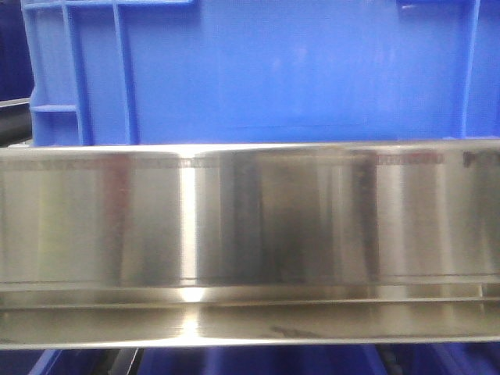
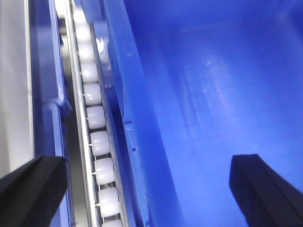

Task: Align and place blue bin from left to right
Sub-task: 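Close both grippers on the opposite side walls of the blue bin, then lift the held blue bin and pull it off the roller shelf toward the robot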

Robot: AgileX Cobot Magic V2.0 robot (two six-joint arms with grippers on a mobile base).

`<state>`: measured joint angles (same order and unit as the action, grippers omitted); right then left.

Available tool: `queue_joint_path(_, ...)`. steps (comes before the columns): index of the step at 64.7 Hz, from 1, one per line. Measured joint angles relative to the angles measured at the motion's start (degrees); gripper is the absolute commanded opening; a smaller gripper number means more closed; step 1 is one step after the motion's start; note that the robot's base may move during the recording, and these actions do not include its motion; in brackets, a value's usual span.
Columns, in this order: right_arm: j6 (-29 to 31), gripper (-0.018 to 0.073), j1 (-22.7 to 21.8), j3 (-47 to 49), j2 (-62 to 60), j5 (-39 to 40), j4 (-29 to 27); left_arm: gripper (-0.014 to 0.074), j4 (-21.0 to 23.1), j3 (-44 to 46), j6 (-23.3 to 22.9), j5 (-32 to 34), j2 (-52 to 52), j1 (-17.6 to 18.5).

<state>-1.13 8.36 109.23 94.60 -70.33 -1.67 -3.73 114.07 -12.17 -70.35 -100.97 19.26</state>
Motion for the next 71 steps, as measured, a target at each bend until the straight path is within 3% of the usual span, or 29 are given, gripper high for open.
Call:
queue_joint_path(23, 0.0, 0.0483, 0.0, 0.0, 5.9, -0.1, 0.0, 0.0597, -0.6, 0.0, 0.0, 0.0, -4.0, 0.0)
queue_joint_path(30, 0.0, 0.0295, 0.0, 0.0, 6.7, -0.1, 0.0, 0.0531, -0.6, 0.0, 0.0, 0.0, -4.2, 0.0)
queue_joint_path(33, 0.0, 0.0181, 0.0, 0.0, 6.8, -0.1, 0.0, 0.0454, -0.6, 0.0, 0.0, 0.0, -4.2, 0.0)
queue_joint_path(38, 0.0, -0.0006, 0.0, 0.0, 7.0, -0.1, 0.0, 0.0276, -0.6, 0.0, 0.0, 0.0, -4.2, 0.0)
queue_joint_path(41, -0.2, -0.0092, 0.0, 0.0, 7.0, -0.1, -0.1, 0.0125, -0.6, 0.0, 0.0, 0.0, -4.2, 0.0)
queue_joint_path(46, -0.7, -0.0067, 0.0, 0.0, 7.1, -0.1, -0.6, -0.0114, 0.4, 0.0, 0.0, 0.0, -4.2, 0.1)
queue_joint_path(71, -1.0, -0.0070, 0.3, 0.1, 7.1, -0.2, -0.9, -0.0111, -0.5, 0.1, -0.8, 0.1, -4.2, 0.4)
